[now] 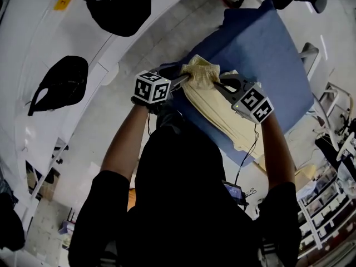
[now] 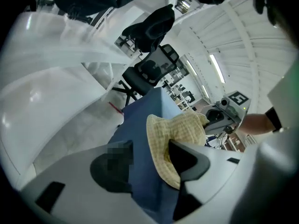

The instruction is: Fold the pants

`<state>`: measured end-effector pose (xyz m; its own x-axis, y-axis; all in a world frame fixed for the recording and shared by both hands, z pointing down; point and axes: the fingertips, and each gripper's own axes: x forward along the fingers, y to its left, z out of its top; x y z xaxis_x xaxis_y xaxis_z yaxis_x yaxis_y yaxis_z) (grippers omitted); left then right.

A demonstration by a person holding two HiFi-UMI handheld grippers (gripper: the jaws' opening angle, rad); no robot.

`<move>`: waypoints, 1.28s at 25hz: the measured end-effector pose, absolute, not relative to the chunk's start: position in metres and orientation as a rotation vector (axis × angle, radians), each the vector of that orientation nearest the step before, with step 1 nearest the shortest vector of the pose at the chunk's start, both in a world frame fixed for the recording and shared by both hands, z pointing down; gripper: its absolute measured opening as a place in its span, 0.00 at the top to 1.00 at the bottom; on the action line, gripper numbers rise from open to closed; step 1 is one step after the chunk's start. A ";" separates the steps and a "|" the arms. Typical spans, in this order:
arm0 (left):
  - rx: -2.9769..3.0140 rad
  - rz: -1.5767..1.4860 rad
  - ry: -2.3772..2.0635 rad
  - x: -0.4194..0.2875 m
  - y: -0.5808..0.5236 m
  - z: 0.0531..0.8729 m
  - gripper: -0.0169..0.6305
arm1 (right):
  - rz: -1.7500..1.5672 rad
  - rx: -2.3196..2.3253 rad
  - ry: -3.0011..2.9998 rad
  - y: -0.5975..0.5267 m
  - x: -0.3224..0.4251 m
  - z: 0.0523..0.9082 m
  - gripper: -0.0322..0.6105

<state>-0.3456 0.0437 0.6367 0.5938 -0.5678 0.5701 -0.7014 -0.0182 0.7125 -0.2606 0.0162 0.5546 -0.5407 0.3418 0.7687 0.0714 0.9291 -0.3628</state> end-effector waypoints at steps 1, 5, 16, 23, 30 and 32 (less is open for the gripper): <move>1.691 0.148 -1.032 -0.345 0.043 0.640 0.56 | 0.355 -0.298 -2.120 0.019 -0.257 0.557 0.90; 1.725 0.150 -0.892 -0.334 0.035 0.647 0.54 | 0.385 -0.273 -2.115 0.022 -0.249 0.566 0.90; 1.847 0.320 -0.929 -0.314 0.026 0.634 0.84 | 0.382 -0.195 -2.108 0.025 -0.240 0.573 0.90; 1.837 0.315 -0.975 -0.322 0.032 0.613 0.91 | 0.386 -0.102 -2.134 0.022 -0.241 0.571 0.90; 1.876 0.273 -1.169 -0.326 0.046 0.573 0.91 | 0.343 0.048 -2.244 -0.005 -0.242 0.562 0.90; 1.868 0.241 -1.248 -0.322 0.051 0.557 0.91 | 0.322 0.036 -2.280 -0.008 -0.242 0.556 0.90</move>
<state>-0.3223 0.0506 0.5575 0.4826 -0.6646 0.5705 -0.8291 -0.1367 0.5421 -0.2422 -0.0082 0.5556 -0.6679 0.0785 0.7401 -0.1297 0.9669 -0.2196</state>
